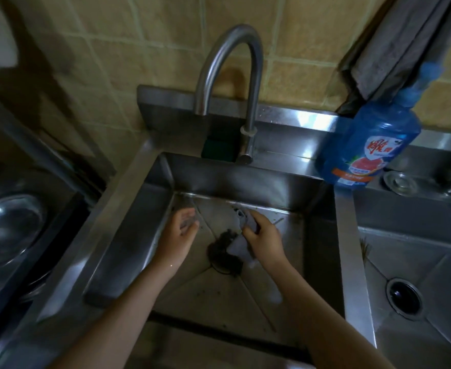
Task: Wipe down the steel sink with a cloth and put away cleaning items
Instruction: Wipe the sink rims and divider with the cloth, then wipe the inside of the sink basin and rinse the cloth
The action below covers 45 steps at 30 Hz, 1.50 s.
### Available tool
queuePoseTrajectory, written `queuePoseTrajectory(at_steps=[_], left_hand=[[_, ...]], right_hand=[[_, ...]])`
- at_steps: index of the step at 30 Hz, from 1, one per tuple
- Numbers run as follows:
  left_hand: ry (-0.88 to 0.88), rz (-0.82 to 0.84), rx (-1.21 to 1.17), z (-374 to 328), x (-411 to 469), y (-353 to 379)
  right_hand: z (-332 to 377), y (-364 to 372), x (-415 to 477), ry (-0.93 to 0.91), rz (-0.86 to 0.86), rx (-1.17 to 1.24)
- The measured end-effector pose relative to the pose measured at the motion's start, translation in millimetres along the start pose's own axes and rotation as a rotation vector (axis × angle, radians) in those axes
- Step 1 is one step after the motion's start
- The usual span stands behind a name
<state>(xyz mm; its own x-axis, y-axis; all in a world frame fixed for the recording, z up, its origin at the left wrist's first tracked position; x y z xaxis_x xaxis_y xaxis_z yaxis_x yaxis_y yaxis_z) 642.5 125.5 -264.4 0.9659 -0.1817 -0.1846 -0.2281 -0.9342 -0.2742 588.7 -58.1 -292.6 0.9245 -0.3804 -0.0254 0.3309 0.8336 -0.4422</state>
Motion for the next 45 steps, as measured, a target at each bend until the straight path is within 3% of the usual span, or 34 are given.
queuePoseTrajectory(at_steps=[6, 13, 21, 27, 30, 36, 40, 45], left_hand=[[-0.077, -0.033, 0.039, 39.6, -4.1, -36.8], [-0.168, 0.032, 0.157, 93.8, 19.4, -69.2], [-0.190, 0.289, 0.502, 123.7, 49.4, -71.2], [-0.331, 0.662, 0.710, 156.3, 47.2, -53.6], [-0.276, 0.791, 0.775, 165.3, 47.5, -44.4], [-0.149, 0.766, 1.088, 201.5, 51.8, -33.1], [-0.155, 0.750, 1.124, 220.7, 53.6, -29.5], [-0.129, 0.717, 1.199, 229.9, 51.5, -24.8]], right_hand=[[-0.1, 39.8, -21.1, 0.085, 0.109, 0.029], [4.0, 91.1, -12.9, 0.147, 0.225, -0.223], [-9.1, 138.4, -3.9, 0.184, 0.172, -0.302], [-37.2, 166.0, 12.3, 0.141, 0.219, -0.333], [-53.9, 180.6, 20.9, 0.170, 0.275, -0.307], [-87.5, 209.4, 36.6, 0.090, 0.405, -0.342], [-110.0, 226.7, 41.9, 0.025, 0.386, -0.428], [-133.7, 248.6, 43.0, -0.100, 0.543, -0.819]])
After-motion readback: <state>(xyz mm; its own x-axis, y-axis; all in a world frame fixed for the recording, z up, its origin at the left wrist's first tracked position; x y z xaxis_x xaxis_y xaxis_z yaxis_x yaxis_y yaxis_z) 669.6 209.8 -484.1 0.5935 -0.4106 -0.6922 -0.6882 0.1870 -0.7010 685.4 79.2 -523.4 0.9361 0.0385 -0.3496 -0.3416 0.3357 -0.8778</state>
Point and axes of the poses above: each hand's wrist, its own x-axis towards the middle knuckle, its own y-axis out of the palm, z = x × y, the point moved 2 cm from there along x, towards the middle knuckle, and after that the axes turned 1 degree about -z, right-handed, at the moved point
